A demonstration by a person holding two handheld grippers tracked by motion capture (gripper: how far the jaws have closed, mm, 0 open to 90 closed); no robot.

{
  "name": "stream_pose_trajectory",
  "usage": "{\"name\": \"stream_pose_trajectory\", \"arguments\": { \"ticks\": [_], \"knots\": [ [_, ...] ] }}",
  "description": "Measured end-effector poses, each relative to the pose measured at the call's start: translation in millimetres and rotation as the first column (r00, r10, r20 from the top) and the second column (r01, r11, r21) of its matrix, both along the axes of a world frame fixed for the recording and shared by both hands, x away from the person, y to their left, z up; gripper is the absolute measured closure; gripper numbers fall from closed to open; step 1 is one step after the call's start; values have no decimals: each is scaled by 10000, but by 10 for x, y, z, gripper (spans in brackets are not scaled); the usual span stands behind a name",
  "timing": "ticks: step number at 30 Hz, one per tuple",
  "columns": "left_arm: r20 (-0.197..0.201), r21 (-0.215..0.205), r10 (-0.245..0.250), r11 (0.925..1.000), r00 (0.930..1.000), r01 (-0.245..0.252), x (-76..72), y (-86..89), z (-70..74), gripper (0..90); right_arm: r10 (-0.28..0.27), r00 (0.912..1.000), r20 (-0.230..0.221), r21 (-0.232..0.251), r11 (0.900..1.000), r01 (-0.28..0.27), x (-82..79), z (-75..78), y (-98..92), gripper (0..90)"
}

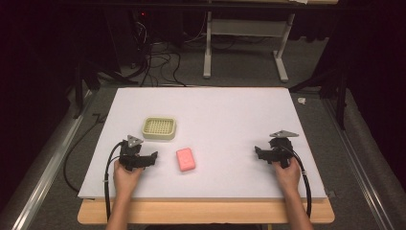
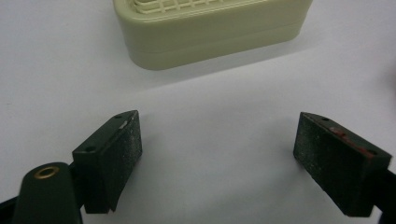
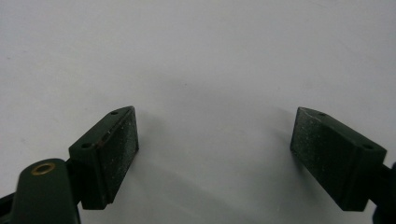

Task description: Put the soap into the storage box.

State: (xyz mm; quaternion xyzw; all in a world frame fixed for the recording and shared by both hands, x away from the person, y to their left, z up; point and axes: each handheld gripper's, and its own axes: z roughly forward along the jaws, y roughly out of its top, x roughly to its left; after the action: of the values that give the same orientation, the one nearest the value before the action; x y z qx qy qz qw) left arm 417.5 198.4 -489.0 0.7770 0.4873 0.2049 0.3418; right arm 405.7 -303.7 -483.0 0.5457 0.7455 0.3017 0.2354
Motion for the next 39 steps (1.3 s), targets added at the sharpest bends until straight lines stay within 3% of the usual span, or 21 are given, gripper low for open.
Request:
{"name": "stream_pose_trajectory", "arguments": {
  "ticks": [24, 39],
  "knots": [
    [0, -19, 18, 10000, 10000, -18, 6, 3, 0, 159, -17, 10000, -11, 17, 10000, 17, 1, 1, 0, 157],
    [-267, 15, 85, 10000, 9996, -85, 32, -21, 26, 149, -23, 10000, -33, 17, 10000, 23, 2, 2, 0, 156]
  ]
}}
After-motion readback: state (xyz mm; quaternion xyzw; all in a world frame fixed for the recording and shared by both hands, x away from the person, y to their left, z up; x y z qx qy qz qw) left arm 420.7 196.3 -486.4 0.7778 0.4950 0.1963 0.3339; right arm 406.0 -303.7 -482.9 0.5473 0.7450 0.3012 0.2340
